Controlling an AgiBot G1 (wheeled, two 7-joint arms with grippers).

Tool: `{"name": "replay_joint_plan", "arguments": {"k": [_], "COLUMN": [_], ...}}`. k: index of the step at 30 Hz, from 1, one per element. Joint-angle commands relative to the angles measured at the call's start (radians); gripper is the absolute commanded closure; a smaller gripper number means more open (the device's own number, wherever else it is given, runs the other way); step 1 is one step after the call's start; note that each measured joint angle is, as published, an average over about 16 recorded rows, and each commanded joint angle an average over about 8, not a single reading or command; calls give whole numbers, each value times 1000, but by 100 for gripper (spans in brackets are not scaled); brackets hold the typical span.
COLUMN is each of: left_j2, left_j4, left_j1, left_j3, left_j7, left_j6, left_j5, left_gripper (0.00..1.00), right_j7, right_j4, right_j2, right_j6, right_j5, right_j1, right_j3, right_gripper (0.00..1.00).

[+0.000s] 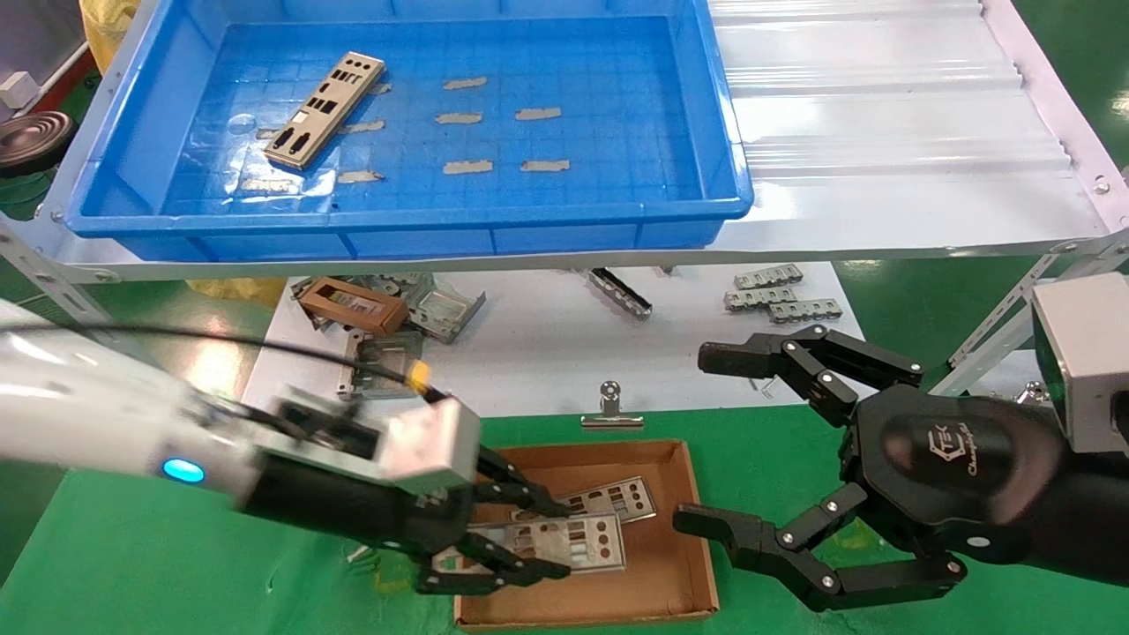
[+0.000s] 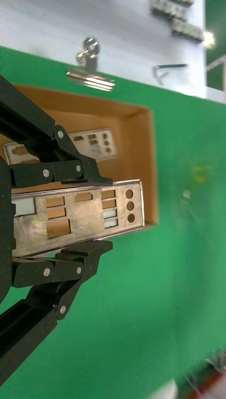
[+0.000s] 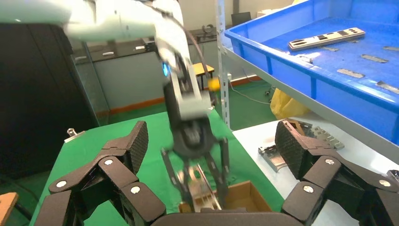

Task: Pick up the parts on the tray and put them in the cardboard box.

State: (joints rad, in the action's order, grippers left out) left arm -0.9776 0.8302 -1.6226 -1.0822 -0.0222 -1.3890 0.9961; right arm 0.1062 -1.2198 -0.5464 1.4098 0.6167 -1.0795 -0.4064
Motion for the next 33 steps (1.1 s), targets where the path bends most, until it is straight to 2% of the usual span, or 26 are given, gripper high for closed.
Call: {"name": "replay_joint_plan", "arguments": {"k": [1, 6, 16, 17, 18, 24, 25, 33], "left_j2": [-31, -81, -137, -140, -143, -161, -164, -171], "left_j4": [-31, -56, -30, -29, -28, -32, -34, -37], "left_j1": [31, 65, 112, 113, 113, 117, 118, 125], "left_j3": [-6, -14, -17, -19, -21, -34, -36, -36], "left_j7": [-59, -132, -154, -152, -149, -130, -129, -146], "left_j6": [45, 134, 282, 292, 302, 348, 353, 378], "left_j5": [26, 69, 109, 114, 120, 151, 155, 166], "left_gripper": [100, 100, 100, 96, 85, 10, 2, 0], "right_j7": [0, 0, 0, 0, 0, 0, 0, 0], "right_j4": [0, 0, 0, 0, 0, 0, 0, 0], "right_j2": [0, 0, 0, 0, 0, 0, 0, 0], "right_j6": [0, 0, 0, 0, 0, 0, 0, 0], "right_j5": [0, 0, 0, 0, 0, 0, 0, 0], "right_j1": [0, 0, 0, 0, 0, 0, 0, 0], "right_j3": [0, 0, 0, 0, 0, 0, 0, 0], "right_gripper": [0, 0, 0, 0, 0, 0, 0, 0]}}
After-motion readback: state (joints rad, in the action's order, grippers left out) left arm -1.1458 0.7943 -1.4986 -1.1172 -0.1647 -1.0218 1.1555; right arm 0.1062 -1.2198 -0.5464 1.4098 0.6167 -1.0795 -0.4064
